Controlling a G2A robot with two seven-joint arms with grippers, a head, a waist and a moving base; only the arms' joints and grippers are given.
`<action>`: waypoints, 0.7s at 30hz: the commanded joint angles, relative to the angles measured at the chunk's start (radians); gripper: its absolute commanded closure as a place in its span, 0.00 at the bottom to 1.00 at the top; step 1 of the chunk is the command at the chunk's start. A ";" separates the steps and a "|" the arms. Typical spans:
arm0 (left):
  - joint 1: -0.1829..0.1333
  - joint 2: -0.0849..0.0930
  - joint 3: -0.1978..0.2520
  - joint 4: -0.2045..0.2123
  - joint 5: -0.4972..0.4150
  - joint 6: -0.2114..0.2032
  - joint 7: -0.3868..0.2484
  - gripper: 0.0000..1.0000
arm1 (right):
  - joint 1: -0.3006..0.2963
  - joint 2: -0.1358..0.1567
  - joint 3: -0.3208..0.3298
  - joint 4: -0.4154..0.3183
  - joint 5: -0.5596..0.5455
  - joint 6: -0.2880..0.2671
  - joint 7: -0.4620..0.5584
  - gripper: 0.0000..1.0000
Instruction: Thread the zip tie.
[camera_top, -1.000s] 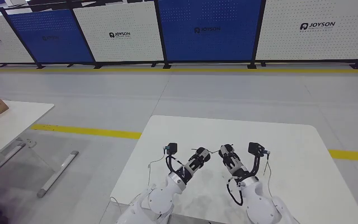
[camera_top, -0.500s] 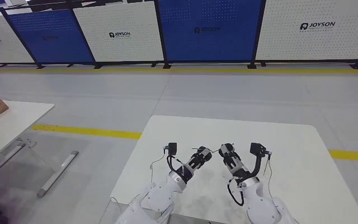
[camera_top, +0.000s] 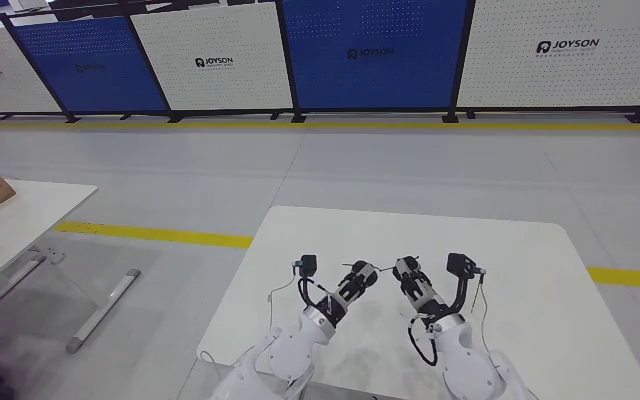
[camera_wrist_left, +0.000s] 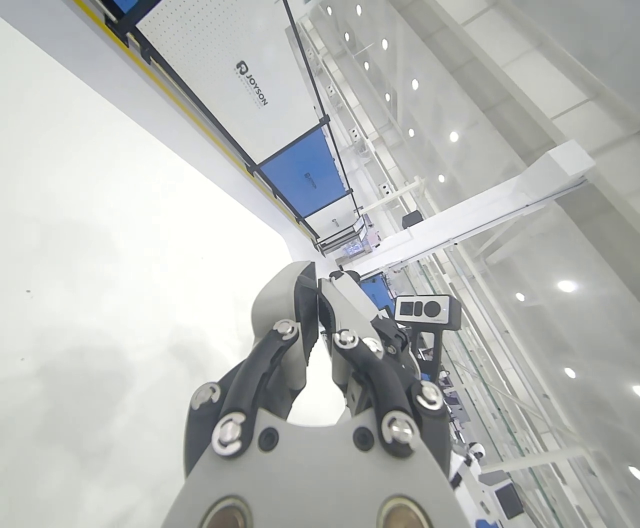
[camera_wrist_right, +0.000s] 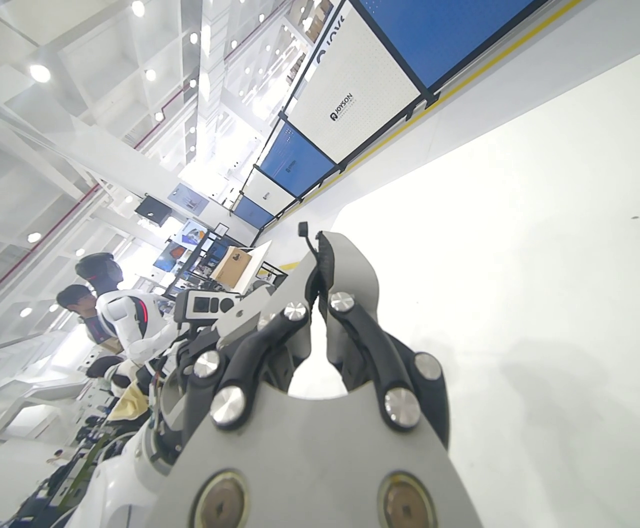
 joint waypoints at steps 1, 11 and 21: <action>-0.002 -0.001 0.002 0.002 0.015 0.006 0.008 1.00 | -0.003 0.000 0.002 -0.003 -0.001 -0.003 0.002 0.85; -0.012 -0.006 0.018 0.014 0.060 0.028 0.042 1.00 | -0.007 0.002 0.012 -0.003 -0.014 -0.014 0.015 0.80; -0.013 -0.009 0.019 0.016 0.064 0.029 0.047 1.00 | -0.019 0.002 0.006 -0.008 -0.055 -0.025 0.011 1.00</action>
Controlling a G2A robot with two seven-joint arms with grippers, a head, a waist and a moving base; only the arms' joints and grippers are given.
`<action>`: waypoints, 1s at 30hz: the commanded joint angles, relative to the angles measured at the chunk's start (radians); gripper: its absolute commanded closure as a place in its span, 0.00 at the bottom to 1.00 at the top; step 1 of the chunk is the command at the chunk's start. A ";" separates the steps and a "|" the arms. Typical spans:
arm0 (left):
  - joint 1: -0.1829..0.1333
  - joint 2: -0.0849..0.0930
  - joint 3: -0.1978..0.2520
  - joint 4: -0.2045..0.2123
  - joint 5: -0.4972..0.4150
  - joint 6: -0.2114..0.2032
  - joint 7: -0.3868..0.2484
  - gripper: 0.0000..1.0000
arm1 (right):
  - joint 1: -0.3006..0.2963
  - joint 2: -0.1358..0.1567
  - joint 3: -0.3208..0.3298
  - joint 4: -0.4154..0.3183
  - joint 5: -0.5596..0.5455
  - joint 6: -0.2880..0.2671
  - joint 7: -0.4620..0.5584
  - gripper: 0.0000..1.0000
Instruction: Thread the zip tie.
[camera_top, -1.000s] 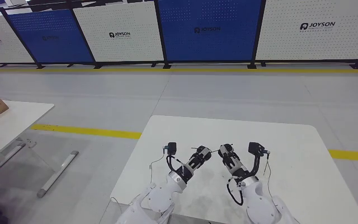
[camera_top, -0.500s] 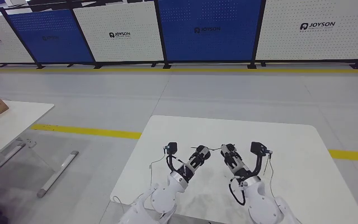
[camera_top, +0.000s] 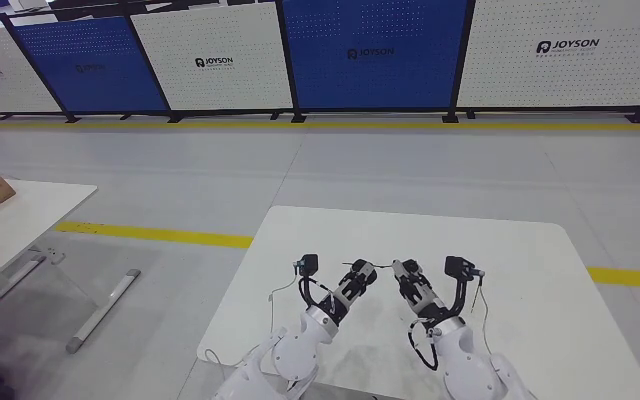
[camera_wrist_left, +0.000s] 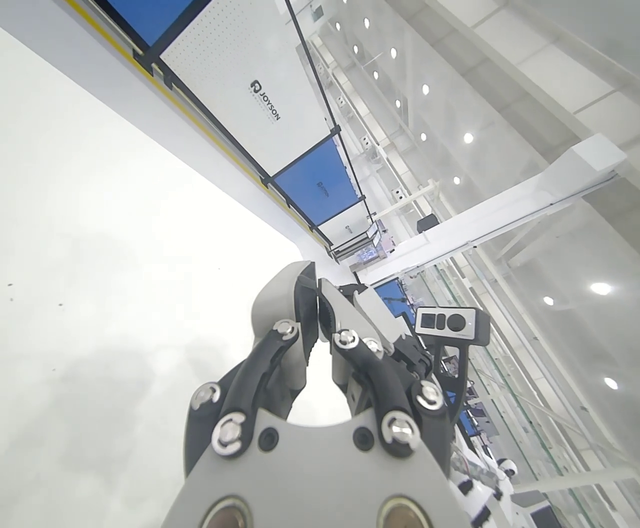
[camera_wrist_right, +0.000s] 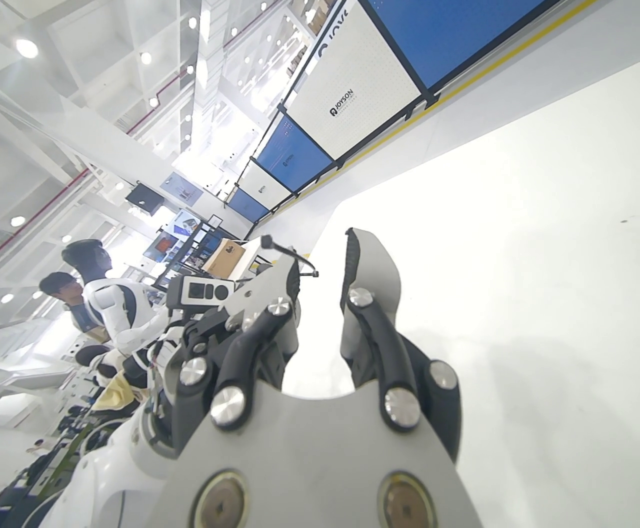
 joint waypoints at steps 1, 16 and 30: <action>0.002 0.000 -0.001 -0.001 0.001 -0.003 0.000 1.00 | -0.001 0.000 0.001 -0.001 -0.002 -0.001 -0.004 1.00; 0.020 0.002 -0.009 -0.008 0.016 -0.053 -0.026 1.00 | -0.003 -0.001 -0.002 -0.005 -0.004 -0.023 0.026 1.00; 0.016 -0.002 -0.003 -0.001 0.018 -0.031 -0.009 1.00 | -0.009 0.001 0.013 -0.005 0.001 -0.015 0.047 0.59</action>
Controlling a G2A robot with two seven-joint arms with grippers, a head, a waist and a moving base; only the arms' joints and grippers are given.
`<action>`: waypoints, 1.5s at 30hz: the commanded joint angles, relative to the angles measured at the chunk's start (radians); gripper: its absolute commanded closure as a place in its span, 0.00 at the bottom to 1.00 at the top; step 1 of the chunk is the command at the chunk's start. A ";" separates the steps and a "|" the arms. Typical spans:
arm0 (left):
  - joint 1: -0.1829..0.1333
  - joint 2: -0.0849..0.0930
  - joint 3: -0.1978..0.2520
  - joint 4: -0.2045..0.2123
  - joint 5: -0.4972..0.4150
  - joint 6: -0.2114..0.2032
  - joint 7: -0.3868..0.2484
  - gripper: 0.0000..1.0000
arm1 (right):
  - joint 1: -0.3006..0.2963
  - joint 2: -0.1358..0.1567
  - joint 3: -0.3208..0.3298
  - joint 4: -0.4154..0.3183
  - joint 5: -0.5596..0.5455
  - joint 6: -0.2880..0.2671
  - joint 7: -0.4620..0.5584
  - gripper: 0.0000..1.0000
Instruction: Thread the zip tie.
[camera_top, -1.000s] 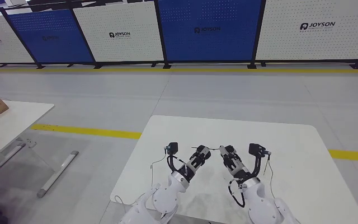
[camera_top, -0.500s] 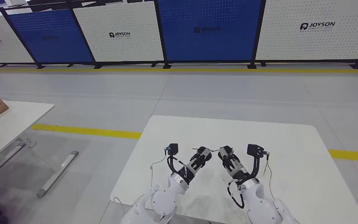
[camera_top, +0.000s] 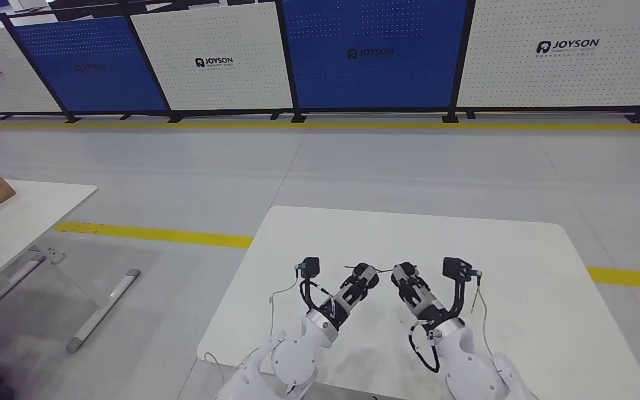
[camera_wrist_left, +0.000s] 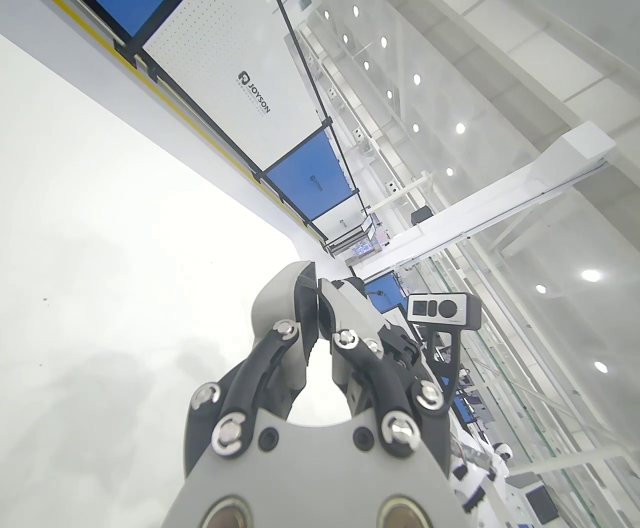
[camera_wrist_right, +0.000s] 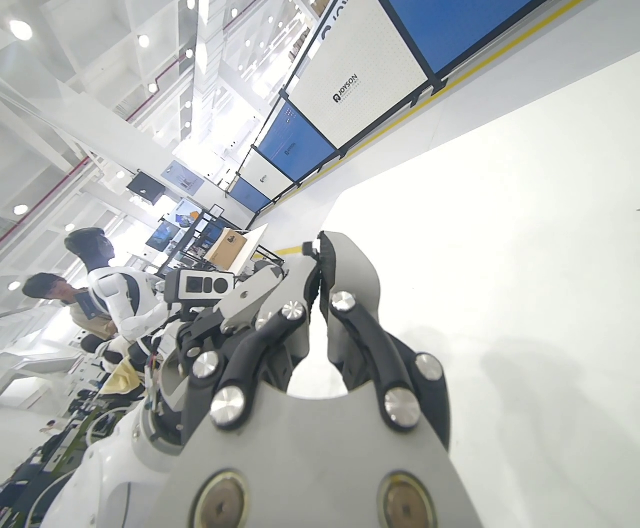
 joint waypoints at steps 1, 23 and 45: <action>-0.001 -0.001 0.001 0.000 -0.001 0.006 0.005 1.00 | -0.004 0.001 0.002 -0.003 -0.004 -0.004 -0.004 0.60; 0.009 -0.004 0.001 -0.003 0.008 -0.012 0.010 1.00 | -0.034 0.005 0.019 -0.017 -0.011 -0.032 -0.022 1.00; 0.028 -0.004 0.016 -0.029 0.082 -0.045 0.010 1.00 | -0.059 0.016 0.050 -0.053 0.009 -0.083 0.027 1.00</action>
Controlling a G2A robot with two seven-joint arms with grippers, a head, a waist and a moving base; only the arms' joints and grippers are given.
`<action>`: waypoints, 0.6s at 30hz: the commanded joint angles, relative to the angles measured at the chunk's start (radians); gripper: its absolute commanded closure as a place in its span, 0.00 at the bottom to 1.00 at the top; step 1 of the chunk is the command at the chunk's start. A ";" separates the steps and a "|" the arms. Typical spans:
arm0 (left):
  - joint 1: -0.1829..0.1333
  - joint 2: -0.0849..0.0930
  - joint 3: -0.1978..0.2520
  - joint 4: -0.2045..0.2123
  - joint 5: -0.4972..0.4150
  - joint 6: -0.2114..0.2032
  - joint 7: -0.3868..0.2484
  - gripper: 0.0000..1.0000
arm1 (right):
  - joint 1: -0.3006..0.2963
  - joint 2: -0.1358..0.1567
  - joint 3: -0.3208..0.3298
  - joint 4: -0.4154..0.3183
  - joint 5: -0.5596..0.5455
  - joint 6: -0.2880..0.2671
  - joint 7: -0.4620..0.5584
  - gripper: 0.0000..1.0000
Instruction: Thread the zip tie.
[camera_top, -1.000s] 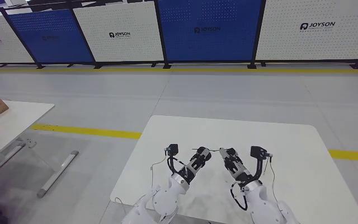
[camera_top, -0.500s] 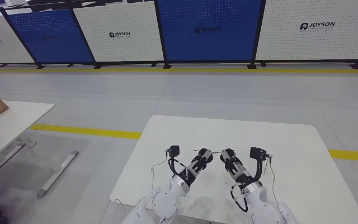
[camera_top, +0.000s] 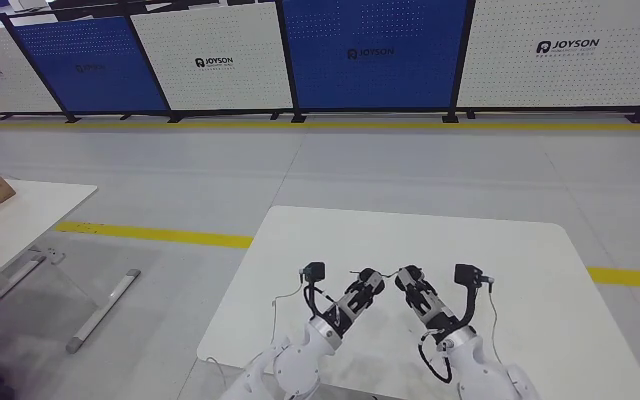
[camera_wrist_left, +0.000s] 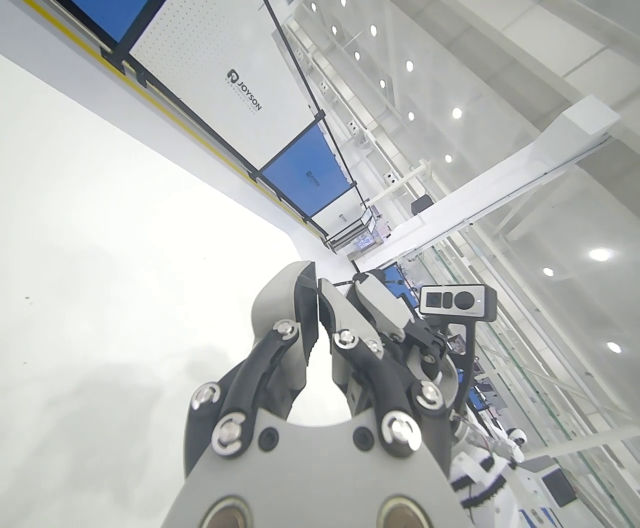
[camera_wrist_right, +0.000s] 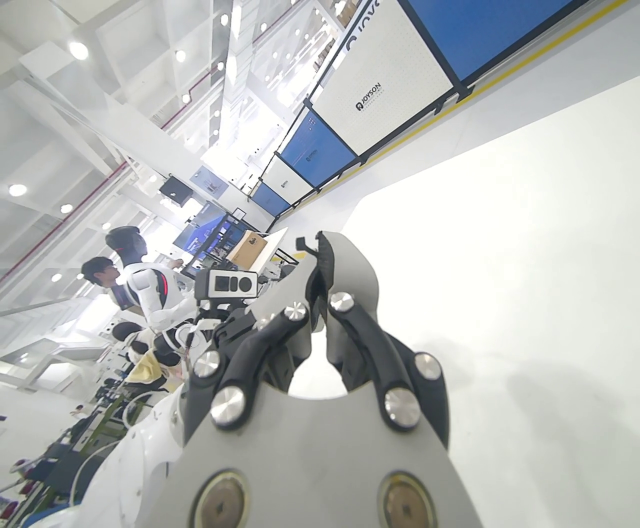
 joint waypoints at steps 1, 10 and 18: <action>0.003 0.000 -0.001 -0.006 -0.001 -0.005 0.000 1.00 | 0.005 0.000 -0.006 0.006 -0.016 0.009 0.004 1.00; 0.005 0.000 -0.010 -0.005 -0.009 0.014 0.009 1.00 | 0.013 0.000 -0.007 0.006 -0.010 0.025 0.010 0.80; 0.002 -0.004 -0.018 -0.001 -0.037 0.051 0.037 1.00 | 0.003 0.002 -0.011 0.000 -0.037 0.031 -0.010 0.03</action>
